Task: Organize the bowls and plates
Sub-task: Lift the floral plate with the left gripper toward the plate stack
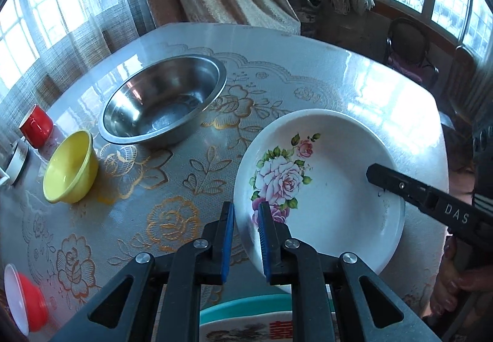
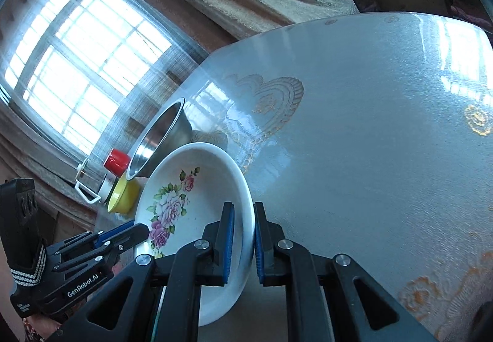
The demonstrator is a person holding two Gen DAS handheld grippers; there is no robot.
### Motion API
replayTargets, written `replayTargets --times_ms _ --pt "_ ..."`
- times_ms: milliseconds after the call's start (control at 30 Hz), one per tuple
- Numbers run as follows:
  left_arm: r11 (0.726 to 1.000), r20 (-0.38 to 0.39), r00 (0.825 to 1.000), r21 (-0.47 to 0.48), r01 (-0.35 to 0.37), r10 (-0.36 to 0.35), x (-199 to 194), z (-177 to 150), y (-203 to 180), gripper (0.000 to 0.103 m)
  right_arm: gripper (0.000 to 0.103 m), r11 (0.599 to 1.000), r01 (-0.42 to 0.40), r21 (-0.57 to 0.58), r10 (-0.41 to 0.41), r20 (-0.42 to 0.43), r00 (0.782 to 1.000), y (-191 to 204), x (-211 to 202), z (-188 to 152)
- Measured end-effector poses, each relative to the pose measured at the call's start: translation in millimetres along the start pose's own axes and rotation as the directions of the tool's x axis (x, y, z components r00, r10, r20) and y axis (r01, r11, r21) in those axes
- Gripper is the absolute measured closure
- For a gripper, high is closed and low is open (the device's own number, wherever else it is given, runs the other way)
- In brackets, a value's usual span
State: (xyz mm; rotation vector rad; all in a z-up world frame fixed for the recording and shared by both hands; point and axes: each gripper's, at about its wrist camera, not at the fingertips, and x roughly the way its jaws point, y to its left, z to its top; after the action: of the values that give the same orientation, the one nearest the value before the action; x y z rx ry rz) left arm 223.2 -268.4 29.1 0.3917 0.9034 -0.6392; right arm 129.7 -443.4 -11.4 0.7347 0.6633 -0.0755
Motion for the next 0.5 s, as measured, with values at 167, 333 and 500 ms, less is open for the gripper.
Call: replayTargets --times_ms 167,333,500 --pt "1.0 0.036 0.999 -0.017 0.019 -0.019 -8.6 -2.0 -4.6 0.087 0.091 1.0 -0.003 -0.005 0.003 0.027 1.0 0.2 -13.3 -0.1" --pt "0.998 0.07 0.997 -0.043 0.042 -0.039 -21.6 -4.8 -5.9 0.087 0.091 1.0 -0.02 -0.004 0.02 0.056 0.998 1.6 -29.8 2.7" --pt "0.995 0.115 0.992 -0.077 0.068 -0.058 -39.1 -9.0 -2.6 0.087 0.091 0.998 -0.063 -0.002 0.063 0.077 0.995 8.6 -47.0 4.5"
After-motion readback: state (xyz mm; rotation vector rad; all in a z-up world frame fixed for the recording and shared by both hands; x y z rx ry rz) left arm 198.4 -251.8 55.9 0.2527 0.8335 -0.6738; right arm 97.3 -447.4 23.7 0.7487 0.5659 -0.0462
